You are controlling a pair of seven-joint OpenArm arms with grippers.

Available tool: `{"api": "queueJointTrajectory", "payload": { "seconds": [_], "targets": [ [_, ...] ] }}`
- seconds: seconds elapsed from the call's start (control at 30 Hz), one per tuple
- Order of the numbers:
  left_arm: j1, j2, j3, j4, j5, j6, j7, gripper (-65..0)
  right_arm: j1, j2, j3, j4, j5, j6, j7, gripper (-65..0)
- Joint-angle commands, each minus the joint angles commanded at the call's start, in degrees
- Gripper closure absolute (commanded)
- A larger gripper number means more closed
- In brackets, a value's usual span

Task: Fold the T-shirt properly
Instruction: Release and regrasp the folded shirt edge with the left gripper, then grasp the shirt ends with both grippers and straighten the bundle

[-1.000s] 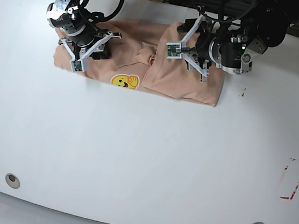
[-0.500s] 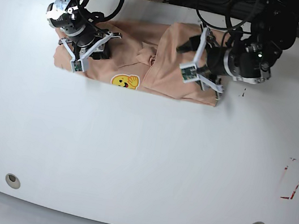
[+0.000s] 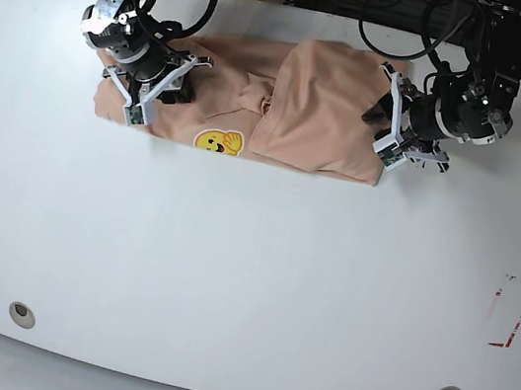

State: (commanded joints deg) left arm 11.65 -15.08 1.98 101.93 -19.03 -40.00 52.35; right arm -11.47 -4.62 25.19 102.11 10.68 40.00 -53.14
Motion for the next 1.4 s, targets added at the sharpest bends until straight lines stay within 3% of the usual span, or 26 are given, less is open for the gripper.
{"api": "queueJointTrajectory", "payload": {
  "seconds": [0.07, 0.3, 0.43, 0.57, 0.8, 0.97, 1.2, 1.4],
  "targets": [
    [-0.1, 0.0, 0.0, -2.4, 0.1, 0.0, 0.0, 0.0, -0.1, 0.0, -1.8, 0.1, 0.0, 0.0, 0.0, -19.7],
    [-1.2, 0.0, 0.1, -6.8, 0.1, 0.0, 0.0, 0.0, -0.4, -1.8, -5.0, 6.2, 0.1, 0.0, -2.2, -43.9],
    [-1.5, -0.2, -0.1, -8.6, 0.1, 0.0, 0.0, 0.0, 0.0, -2.8, -5.1, 11.4, 0.2, 0.0, -5.8, -53.1],
    [-1.6, -0.4, -0.1, -10.4, 0.1, 0.0, -0.1, 0.0, 1.1, -3.3, -3.7, 13.8, 4.5, 0.0, -8.5, -56.3],
    [-1.7, -2.5, -0.2, -11.4, 0.1, 0.0, -0.8, 0.0, 6.0, -3.3, 14.2, 11.9, 17.1, 0.0, -17.8, -56.9],
    [-1.5, -3.7, -2.4, -11.8, 1.7, 0.0, -3.3, 0.0, 8.2, -1.1, 24.2, 10.5, 21.8, 0.0, -22.6, -56.9],
    [-1.1, -3.8, -2.8, -12.9, 3.4, 0.0, -4.0, 0.0, 8.5, 2.5, 27.4, 7.3, 24.3, 0.0, -24.1, -56.9],
    [-1.1, -3.8, -2.8, -12.7, 3.4, 0.0, -4.0, 0.0, 9.0, 4.9, 29.7, -2.0, 24.6, 0.0, -24.1, -56.9]
  ]
}}
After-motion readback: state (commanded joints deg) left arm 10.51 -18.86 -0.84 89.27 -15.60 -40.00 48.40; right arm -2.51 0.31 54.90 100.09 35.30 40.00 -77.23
